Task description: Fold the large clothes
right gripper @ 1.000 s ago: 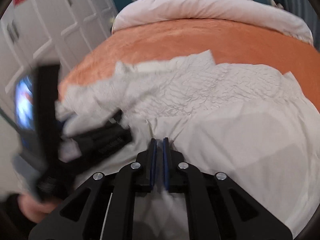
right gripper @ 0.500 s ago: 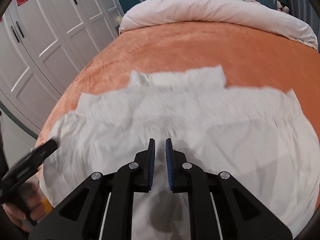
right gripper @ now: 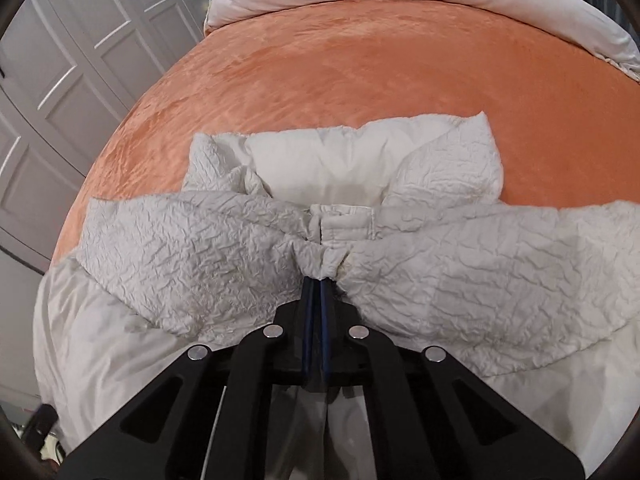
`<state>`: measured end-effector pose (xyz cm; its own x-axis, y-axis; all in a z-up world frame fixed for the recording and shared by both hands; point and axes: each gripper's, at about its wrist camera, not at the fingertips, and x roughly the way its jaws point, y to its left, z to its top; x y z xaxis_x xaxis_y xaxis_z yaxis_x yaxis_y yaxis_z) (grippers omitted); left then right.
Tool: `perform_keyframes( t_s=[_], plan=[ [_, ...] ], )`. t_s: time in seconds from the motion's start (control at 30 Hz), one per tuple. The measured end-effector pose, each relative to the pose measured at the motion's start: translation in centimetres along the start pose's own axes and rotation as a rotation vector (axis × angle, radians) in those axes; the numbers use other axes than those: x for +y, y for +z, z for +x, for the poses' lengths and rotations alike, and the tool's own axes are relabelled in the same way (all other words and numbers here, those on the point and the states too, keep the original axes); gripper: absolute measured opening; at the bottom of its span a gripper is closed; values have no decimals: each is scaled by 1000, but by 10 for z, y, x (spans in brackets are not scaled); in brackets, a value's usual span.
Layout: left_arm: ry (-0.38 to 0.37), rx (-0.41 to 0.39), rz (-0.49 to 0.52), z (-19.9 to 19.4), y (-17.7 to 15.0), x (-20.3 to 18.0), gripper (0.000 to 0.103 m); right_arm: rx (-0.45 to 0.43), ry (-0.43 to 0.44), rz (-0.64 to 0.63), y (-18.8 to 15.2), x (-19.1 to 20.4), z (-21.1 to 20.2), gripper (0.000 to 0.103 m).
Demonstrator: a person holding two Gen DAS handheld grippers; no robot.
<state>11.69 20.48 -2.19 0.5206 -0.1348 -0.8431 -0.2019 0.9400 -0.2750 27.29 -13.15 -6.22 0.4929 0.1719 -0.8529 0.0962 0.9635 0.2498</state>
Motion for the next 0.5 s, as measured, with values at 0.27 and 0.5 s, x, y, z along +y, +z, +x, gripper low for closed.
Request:
perform_keyframes(
  t_s=[0.27,0.5],
  plan=[
    [-87,100,-143,8,-22,36,98,-93,68,-60,-70,16,-112,7],
    [-201,125,-180,23,-21,15,96,27,53,-47,-99,9,-69,4]
  ],
)
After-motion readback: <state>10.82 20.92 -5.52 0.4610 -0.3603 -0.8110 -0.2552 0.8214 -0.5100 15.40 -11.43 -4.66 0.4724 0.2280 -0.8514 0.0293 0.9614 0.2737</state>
